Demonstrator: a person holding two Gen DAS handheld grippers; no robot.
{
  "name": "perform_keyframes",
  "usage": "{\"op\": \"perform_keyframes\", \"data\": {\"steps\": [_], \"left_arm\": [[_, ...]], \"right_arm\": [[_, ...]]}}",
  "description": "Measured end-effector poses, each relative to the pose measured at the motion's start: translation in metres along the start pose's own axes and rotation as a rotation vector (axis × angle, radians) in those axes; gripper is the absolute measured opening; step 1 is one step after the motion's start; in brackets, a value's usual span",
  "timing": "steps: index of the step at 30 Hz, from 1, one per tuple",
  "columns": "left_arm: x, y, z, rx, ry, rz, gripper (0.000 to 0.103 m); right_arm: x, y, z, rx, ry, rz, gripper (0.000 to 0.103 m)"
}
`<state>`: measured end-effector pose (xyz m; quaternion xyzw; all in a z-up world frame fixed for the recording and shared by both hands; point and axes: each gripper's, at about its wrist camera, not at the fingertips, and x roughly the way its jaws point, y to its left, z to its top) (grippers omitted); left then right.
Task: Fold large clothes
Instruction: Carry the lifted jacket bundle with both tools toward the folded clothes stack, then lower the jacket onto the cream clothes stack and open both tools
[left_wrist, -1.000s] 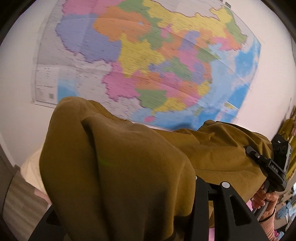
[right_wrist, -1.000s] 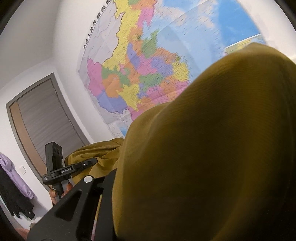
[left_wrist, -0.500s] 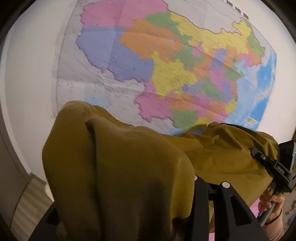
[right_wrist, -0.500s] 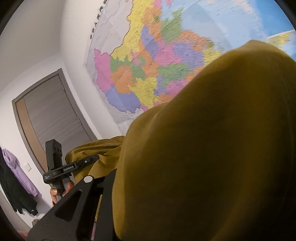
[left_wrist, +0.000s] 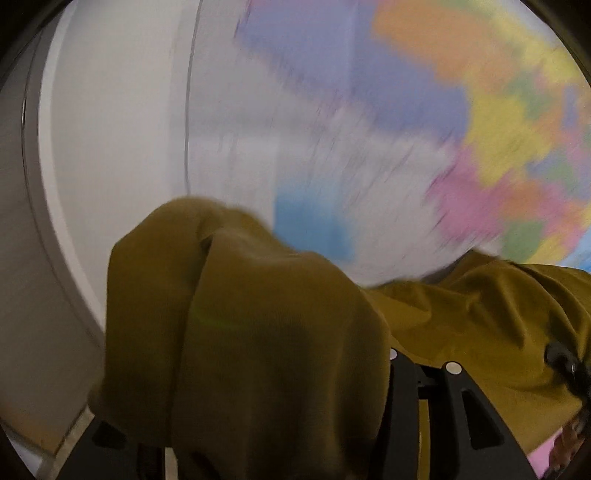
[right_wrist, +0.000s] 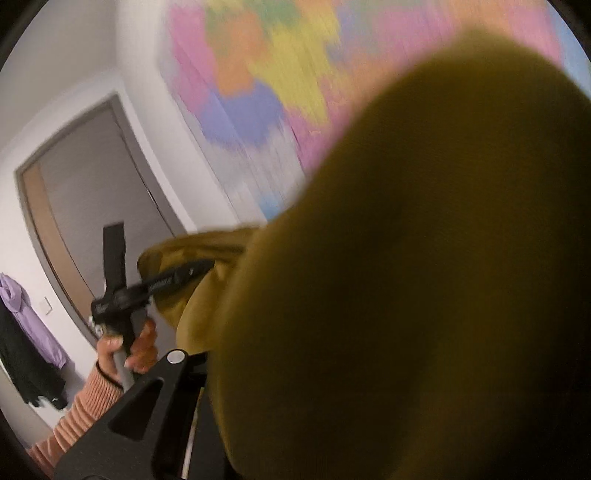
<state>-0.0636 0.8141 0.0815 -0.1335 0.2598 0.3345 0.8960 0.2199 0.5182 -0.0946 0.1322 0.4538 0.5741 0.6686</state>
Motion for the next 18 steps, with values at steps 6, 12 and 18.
{"op": "perform_keyframes", "data": {"steps": [6, 12, 18], "left_arm": [[0.068, 0.022, -0.065, -0.048, 0.134, 0.048, 0.056], [0.059, 0.039, -0.067, -0.093, 0.151, 0.016, 0.062], [0.032, 0.027, -0.075, -0.021, 0.15, 0.12, 0.067]], "right_arm": [[0.015, -0.058, -0.045, 0.114, 0.148, -0.041, 0.045], [-0.047, -0.081, -0.038, 0.128, 0.106, -0.062, 0.061], [-0.067, -0.062, -0.041, 0.102, 0.044, -0.173, 0.059]]}}
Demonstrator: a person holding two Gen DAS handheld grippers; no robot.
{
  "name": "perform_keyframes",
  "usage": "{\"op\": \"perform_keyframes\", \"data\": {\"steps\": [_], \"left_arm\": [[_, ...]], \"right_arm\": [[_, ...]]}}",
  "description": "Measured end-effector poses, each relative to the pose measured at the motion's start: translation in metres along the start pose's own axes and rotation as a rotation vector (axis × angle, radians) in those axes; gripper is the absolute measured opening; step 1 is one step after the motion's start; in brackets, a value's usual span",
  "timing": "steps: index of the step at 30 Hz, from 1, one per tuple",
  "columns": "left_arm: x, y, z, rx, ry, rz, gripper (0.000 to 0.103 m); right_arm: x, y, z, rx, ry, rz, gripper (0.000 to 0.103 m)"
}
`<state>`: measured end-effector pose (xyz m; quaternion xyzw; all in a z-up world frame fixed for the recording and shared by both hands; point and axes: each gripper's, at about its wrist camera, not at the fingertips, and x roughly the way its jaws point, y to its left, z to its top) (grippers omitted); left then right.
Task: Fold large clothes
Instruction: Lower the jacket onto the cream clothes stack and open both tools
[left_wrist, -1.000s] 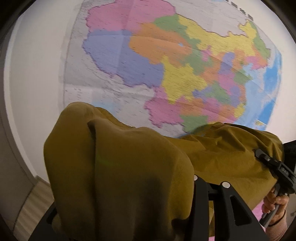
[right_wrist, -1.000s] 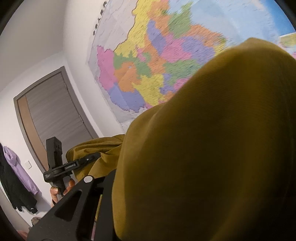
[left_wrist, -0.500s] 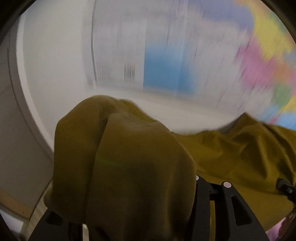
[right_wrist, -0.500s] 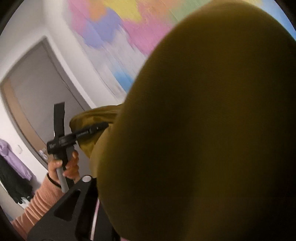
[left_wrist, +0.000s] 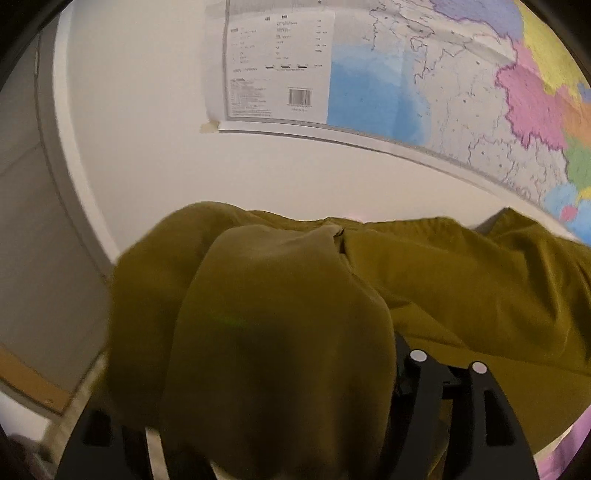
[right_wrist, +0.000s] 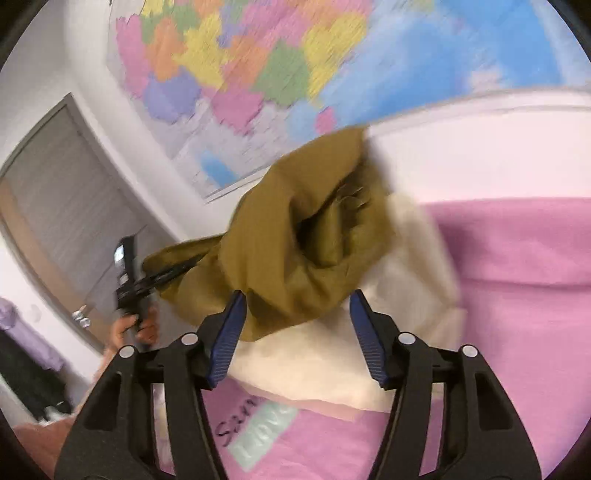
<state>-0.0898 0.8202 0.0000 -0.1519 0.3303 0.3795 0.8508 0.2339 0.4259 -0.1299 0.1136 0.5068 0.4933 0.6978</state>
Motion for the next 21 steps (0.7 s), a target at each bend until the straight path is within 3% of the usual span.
{"op": "perform_keyframes", "data": {"steps": [1, 3, 5, 7, 9, 14, 17, 19, 21], "left_arm": [[-0.008, -0.002, -0.004, 0.018, -0.009, 0.02, 0.067], [-0.022, -0.004, -0.011, 0.037, -0.04, 0.033, 0.067], [-0.033, -0.005, -0.012, 0.04, -0.064, 0.031, 0.068], [-0.03, -0.008, -0.009, 0.053, -0.061, 0.038, 0.068], [-0.016, -0.009, -0.006, 0.04, -0.042, 0.043, 0.069], [0.004, 0.005, -0.005, -0.047, -0.03, -0.007, 0.07], [0.012, 0.009, -0.007, -0.069, -0.048, -0.032, 0.074], [0.022, 0.007, -0.009, -0.067, -0.023, -0.009, 0.078], [0.015, 0.006, -0.013, -0.061, -0.027, 0.001, 0.078]], "right_arm": [[0.004, 0.006, 0.022, 0.002, -0.028, -0.013, 0.059], [-0.012, -0.011, 0.03, 0.026, -0.056, -0.007, 0.062], [-0.002, -0.024, 0.046, 0.054, 0.001, 0.061, 0.065], [0.03, -0.008, 0.045, 0.021, 0.037, 0.003, 0.057], [0.048, -0.003, 0.047, 0.053, 0.087, 0.072, 0.004], [0.022, 0.0, 0.024, 0.074, 0.049, 0.131, 0.003], [0.013, -0.005, 0.009, 0.083, 0.071, 0.108, 0.003], [0.018, -0.008, 0.009, 0.084, 0.111, 0.026, 0.015], [0.011, -0.004, 0.017, 0.09, 0.081, 0.008, 0.031]]}}
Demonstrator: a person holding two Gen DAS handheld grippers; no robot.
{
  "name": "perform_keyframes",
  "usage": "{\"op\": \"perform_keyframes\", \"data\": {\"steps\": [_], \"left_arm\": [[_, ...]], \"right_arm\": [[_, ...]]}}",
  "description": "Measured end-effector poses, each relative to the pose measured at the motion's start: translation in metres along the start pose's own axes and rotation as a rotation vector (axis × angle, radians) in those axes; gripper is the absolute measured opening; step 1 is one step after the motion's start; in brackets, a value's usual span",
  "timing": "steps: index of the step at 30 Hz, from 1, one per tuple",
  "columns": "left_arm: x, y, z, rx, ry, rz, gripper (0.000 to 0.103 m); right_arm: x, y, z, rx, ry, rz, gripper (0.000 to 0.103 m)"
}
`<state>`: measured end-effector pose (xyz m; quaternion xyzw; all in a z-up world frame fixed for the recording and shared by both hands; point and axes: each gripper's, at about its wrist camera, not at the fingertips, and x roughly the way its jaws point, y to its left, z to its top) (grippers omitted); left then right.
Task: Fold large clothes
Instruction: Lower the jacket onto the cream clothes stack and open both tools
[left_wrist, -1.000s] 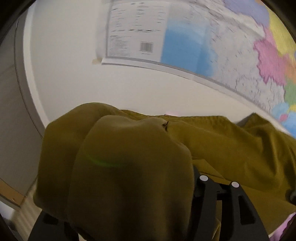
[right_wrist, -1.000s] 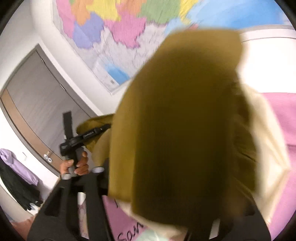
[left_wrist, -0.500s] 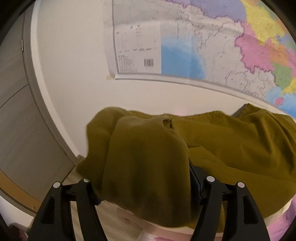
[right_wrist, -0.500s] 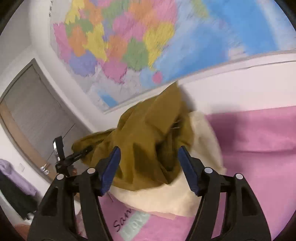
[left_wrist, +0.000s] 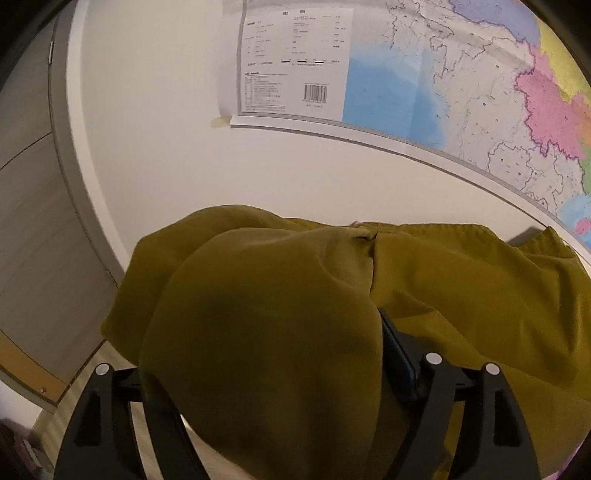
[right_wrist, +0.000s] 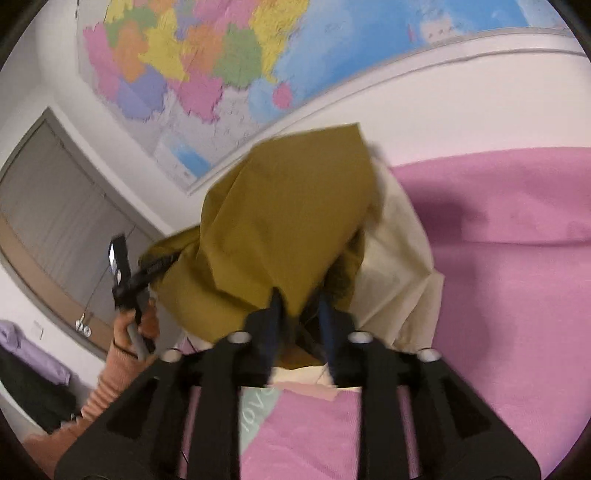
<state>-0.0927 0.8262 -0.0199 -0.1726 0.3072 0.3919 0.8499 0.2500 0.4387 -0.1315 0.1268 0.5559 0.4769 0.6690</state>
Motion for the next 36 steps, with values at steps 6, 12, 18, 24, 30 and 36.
{"op": "perform_keyframes", "data": {"steps": [6, 12, 18, 24, 30, 36], "left_arm": [[-0.07, 0.013, -0.016, 0.064, -0.142, 0.001, 0.082], [-0.126, 0.004, -0.023, 0.11, -0.285, -0.097, 0.086], [-0.084, -0.05, -0.036, 0.182, -0.134, -0.213, 0.09], [-0.051, -0.065, -0.061, 0.177, -0.066, -0.183, 0.089], [-0.087, -0.073, -0.066, 0.179, -0.113, -0.172, 0.089], [-0.111, -0.105, -0.078, 0.247, -0.152, -0.188, 0.089]], "right_arm": [[-0.028, 0.043, 0.012, -0.17, -0.149, -0.109, 0.038], [0.008, 0.088, 0.03, -0.339, -0.116, -0.134, 0.039], [0.08, 0.044, 0.04, -0.189, 0.05, -0.204, 0.038], [0.079, 0.017, 0.019, -0.116, 0.073, -0.176, 0.039], [0.043, 0.051, 0.008, -0.243, -0.019, -0.15, 0.05], [0.046, 0.08, -0.016, -0.383, -0.001, -0.116, 0.052]]}}
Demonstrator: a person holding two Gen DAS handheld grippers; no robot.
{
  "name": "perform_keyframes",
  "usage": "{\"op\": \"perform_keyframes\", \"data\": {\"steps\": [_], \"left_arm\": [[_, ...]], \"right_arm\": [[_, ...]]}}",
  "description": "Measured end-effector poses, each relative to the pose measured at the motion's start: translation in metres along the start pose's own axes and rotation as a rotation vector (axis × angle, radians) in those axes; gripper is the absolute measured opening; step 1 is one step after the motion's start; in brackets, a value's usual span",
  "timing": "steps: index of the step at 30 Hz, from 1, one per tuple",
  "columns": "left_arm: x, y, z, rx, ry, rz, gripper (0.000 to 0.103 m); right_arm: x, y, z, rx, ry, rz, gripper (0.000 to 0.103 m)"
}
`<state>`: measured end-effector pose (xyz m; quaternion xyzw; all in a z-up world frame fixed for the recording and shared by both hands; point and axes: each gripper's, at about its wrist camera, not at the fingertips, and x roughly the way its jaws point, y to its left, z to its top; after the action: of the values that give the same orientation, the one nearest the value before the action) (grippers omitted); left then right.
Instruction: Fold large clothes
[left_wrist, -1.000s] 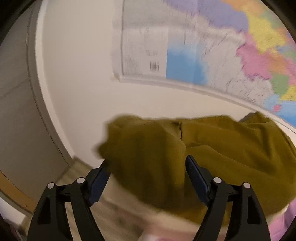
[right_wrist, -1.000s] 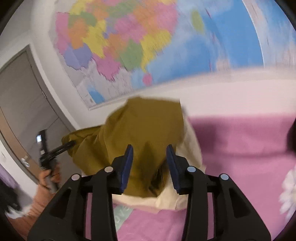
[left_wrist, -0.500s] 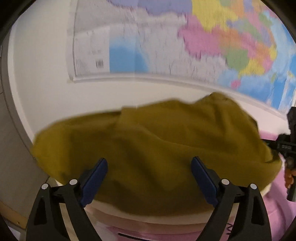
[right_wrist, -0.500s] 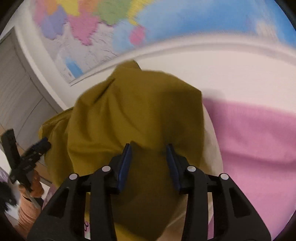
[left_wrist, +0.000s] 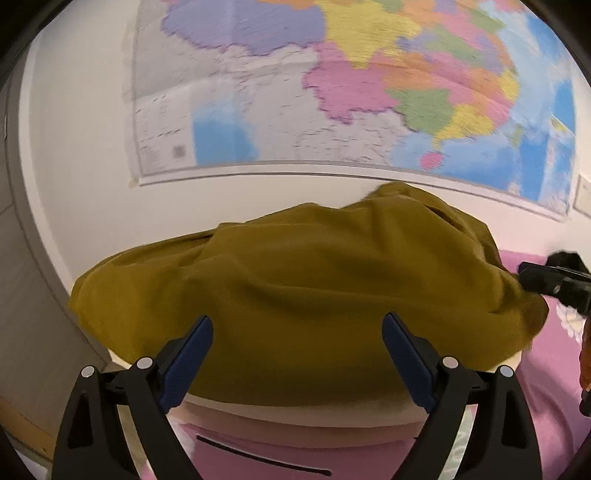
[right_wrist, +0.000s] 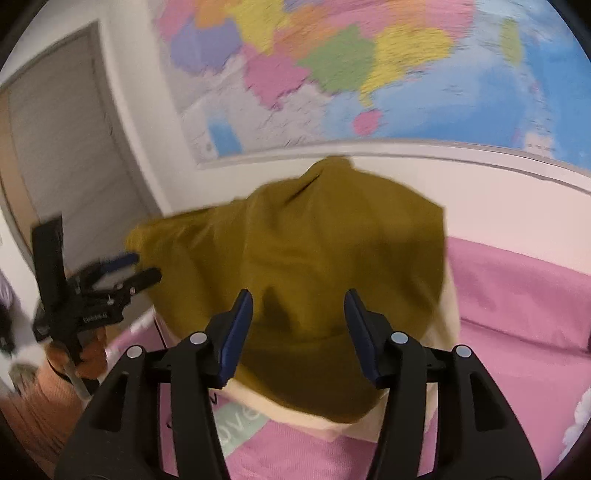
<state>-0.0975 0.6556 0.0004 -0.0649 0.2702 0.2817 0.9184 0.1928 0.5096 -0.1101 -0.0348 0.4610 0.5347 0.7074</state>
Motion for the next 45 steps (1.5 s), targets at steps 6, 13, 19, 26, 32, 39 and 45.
{"op": "perform_keyframes", "data": {"steps": [6, 13, 19, 26, 32, 39, 45], "left_arm": [[0.023, -0.022, -0.016, 0.008, 0.04, 0.012, 0.09], [0.015, -0.026, -0.018, -0.031, 0.038, 0.025, 0.093], [-0.005, -0.04, -0.023, -0.041, 0.025, 0.038, 0.096], [-0.034, -0.051, -0.03, -0.083, 0.006, 0.059, 0.096], [-0.054, -0.059, -0.039, -0.103, 0.01, 0.065, 0.096], [-0.072, -0.069, -0.054, -0.133, 0.025, 0.067, 0.096], [-0.084, -0.08, -0.069, -0.131, 0.044, 0.089, 0.096]], "right_arm": [[0.027, 0.0, -0.022, -0.005, 0.062, -0.008, 0.056], [0.006, 0.012, -0.024, -0.028, 0.015, -0.042, 0.067], [-0.018, 0.028, -0.035, -0.07, -0.034, -0.061, 0.08], [-0.036, 0.044, -0.052, -0.115, -0.05, -0.083, 0.091], [-0.052, 0.053, -0.064, -0.117, -0.061, -0.086, 0.094], [-0.069, 0.056, -0.075, -0.11, -0.064, -0.102, 0.097], [-0.08, 0.058, -0.091, -0.111, -0.056, -0.112, 0.097]]}}
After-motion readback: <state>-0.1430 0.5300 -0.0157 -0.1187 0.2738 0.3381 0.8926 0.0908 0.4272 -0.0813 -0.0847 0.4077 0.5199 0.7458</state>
